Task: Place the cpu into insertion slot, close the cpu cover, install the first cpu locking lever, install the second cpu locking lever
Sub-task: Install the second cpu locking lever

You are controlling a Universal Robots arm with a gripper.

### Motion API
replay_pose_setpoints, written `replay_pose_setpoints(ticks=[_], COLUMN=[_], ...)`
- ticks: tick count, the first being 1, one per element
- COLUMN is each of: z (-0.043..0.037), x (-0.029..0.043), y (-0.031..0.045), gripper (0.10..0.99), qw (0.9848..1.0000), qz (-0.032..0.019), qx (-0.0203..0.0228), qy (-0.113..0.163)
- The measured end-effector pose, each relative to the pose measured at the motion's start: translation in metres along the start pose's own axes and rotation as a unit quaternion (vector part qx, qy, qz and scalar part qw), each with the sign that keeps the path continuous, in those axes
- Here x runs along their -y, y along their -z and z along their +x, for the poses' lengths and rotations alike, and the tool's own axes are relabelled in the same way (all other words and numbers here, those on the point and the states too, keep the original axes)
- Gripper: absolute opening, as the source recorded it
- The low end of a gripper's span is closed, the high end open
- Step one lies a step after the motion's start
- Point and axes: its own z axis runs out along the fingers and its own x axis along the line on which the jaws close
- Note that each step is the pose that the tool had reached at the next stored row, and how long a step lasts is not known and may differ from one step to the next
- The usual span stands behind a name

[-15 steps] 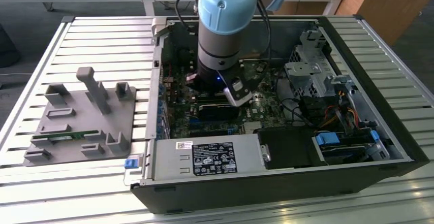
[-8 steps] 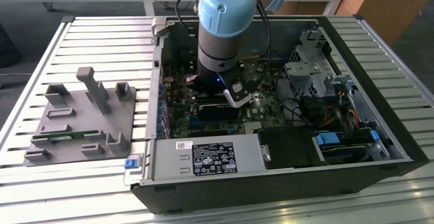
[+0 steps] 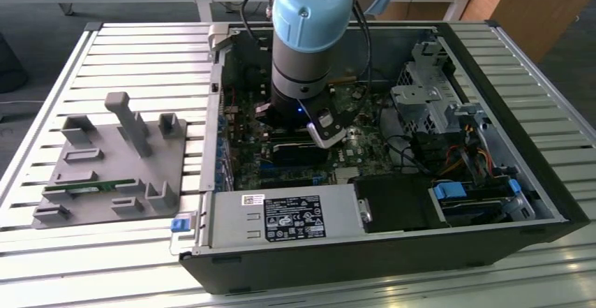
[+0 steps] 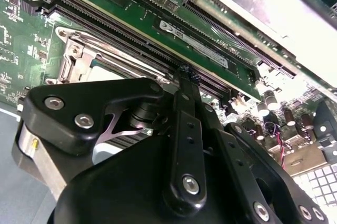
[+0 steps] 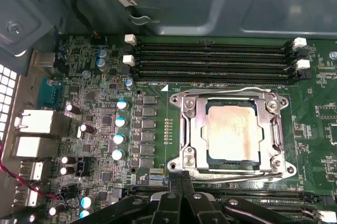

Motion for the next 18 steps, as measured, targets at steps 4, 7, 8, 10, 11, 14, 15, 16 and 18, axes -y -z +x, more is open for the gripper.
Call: replay_pose_setpoints(ticks=[4,7,8,10,11,14,15,16,18], z=[0.0000,0.0001,0.0001,0.0001,0.0001,0.0001,0.0000,0.0000,0.0000], x=[-0.0003,-0.0002,-0.0002,-0.0001,-0.0001,0.0002,0.0003,0.0004,0.0008], y=[0.0011,0.0012,0.0012,0.0010,0.0009,0.0002,-0.0002,-0.0007,-0.0017], gripper=[0.106,0.106,0.106,0.106,0.106,0.106,0.106,0.106,0.106], qw=[1.0000,1.0000,0.9999,0.9999,0.9999,0.9998,0.9998,0.9998,0.9997], qz=[-0.0037,-0.0087,-0.0105,-0.0141,-0.0156,-0.0195,-0.0207,-0.0220,-0.0244], qx=[0.0000,0.0000,-0.0001,0.0000,-0.0001,-0.0001,-0.0001,-0.0001,-0.0001], qy=[0.000,0.000,0.000,0.000,0.000,0.000,0.000,0.000,0.000])
